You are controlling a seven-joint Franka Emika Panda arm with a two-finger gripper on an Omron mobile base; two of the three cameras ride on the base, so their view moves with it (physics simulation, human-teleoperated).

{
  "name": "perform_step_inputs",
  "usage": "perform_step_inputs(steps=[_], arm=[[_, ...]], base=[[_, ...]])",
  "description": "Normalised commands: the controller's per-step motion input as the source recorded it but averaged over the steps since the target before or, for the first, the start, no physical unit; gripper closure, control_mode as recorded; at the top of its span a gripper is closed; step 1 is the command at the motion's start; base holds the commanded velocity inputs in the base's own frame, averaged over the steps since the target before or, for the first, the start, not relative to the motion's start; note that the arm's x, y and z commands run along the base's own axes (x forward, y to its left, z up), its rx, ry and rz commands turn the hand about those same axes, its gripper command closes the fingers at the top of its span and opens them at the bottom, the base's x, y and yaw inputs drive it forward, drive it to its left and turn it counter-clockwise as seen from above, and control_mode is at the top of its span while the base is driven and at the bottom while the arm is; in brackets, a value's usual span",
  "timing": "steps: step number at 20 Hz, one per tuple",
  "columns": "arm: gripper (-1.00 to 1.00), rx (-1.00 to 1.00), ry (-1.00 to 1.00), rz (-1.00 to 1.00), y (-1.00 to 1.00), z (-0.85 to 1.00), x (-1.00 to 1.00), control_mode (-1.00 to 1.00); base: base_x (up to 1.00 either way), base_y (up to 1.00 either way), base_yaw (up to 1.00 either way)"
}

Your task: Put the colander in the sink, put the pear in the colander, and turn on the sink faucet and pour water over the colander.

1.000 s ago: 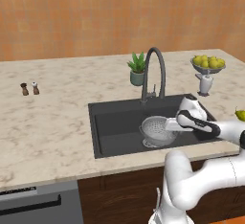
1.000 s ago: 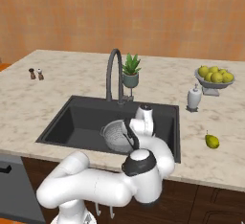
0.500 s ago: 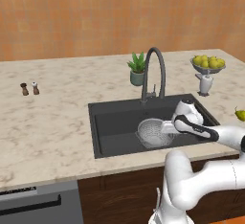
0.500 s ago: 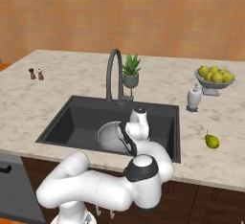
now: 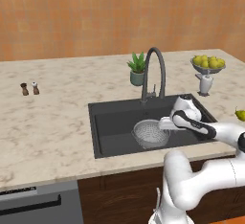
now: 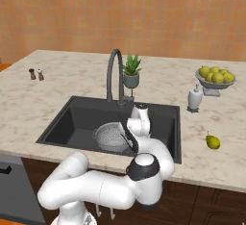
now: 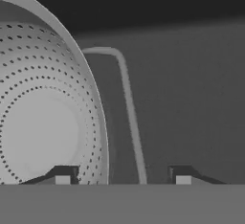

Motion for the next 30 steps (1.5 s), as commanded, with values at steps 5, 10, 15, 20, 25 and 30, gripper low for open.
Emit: perform_step_inputs(steps=[5,10,15,20,25,30], arm=[[-1.0,0.0,-0.08,-0.02,-0.37,0.9,-0.65,-1.0],[-1.0,-0.06,-0.18,-0.03,-0.4,1.0,-0.96,-1.0],[-1.0,-0.15,-0.18,0.0,-0.31,1.0,-0.93,-1.0],[-1.0,-0.24,-0.17,-0.01,-0.41,1.0,-0.71,-1.0],[-1.0,-0.22,-0.06,-0.07,-0.94,0.69,-0.23,-1.0],[-1.0,-0.04,0.0,-0.02,-1.0,0.35,-0.05,-1.0]], base=[[0.0,0.0,0.0],[0.0,0.0,0.0],[0.0,0.0,0.0],[0.0,0.0,0.0],[0.0,0.0,0.0],[0.0,0.0,0.0]])
